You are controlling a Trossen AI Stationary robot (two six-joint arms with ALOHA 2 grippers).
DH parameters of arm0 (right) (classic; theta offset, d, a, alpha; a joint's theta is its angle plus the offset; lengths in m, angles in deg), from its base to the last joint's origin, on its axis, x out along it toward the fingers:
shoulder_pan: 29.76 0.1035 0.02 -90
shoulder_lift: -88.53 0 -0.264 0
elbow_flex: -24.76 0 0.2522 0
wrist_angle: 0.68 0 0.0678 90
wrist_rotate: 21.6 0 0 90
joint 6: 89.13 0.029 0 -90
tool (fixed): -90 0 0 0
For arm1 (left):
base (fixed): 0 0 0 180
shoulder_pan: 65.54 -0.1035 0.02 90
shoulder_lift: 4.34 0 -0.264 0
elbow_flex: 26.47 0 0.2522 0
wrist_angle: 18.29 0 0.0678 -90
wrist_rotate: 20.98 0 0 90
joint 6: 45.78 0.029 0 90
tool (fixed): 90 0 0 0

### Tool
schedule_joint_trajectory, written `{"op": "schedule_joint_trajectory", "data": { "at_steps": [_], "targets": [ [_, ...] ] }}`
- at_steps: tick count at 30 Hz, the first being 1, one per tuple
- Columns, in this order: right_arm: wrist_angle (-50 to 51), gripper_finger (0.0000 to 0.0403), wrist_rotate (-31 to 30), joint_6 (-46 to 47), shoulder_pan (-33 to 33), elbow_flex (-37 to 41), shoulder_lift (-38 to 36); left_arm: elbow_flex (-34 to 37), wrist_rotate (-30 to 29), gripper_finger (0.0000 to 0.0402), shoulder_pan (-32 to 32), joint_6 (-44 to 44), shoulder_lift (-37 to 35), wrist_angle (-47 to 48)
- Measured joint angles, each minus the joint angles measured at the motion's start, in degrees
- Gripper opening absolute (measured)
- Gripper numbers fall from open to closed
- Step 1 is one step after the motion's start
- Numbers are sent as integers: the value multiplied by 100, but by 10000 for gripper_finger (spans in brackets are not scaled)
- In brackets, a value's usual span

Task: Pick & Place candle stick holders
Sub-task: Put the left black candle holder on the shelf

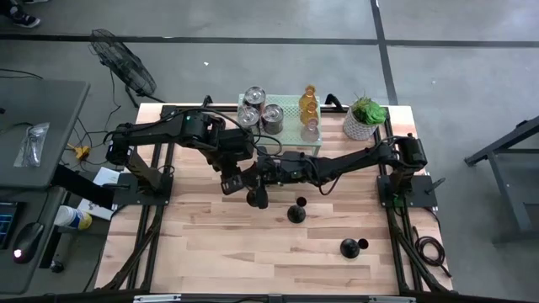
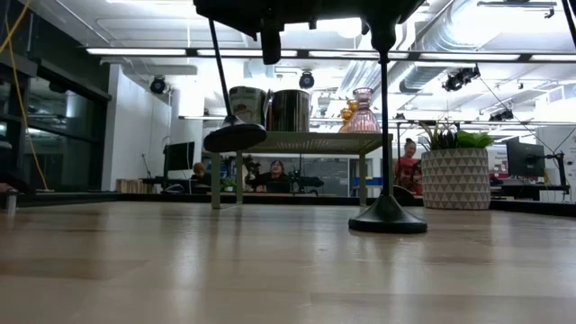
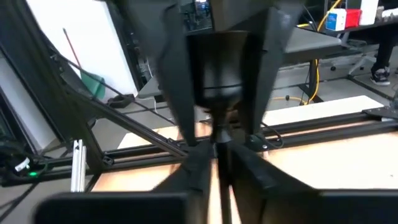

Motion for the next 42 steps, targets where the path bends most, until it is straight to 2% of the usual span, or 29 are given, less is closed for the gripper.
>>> {"op": "schedule_joint_trajectory", "data": {
  "at_steps": [2,5,24,42],
  "targets": [
    [-1,17,16,73,-9,0,0,0,-9,119,0,-1,0,-3],
    [-2,10,39,113,-36,0,2,0,29,119,0,-1,0,-20],
    [36,5,26,358,-36,0,2,2,-11,138,0,128,0,13],
    [201,5,56,311,-38,-4,-2,7,338,139,0,388,-90,149]
  ]
}}
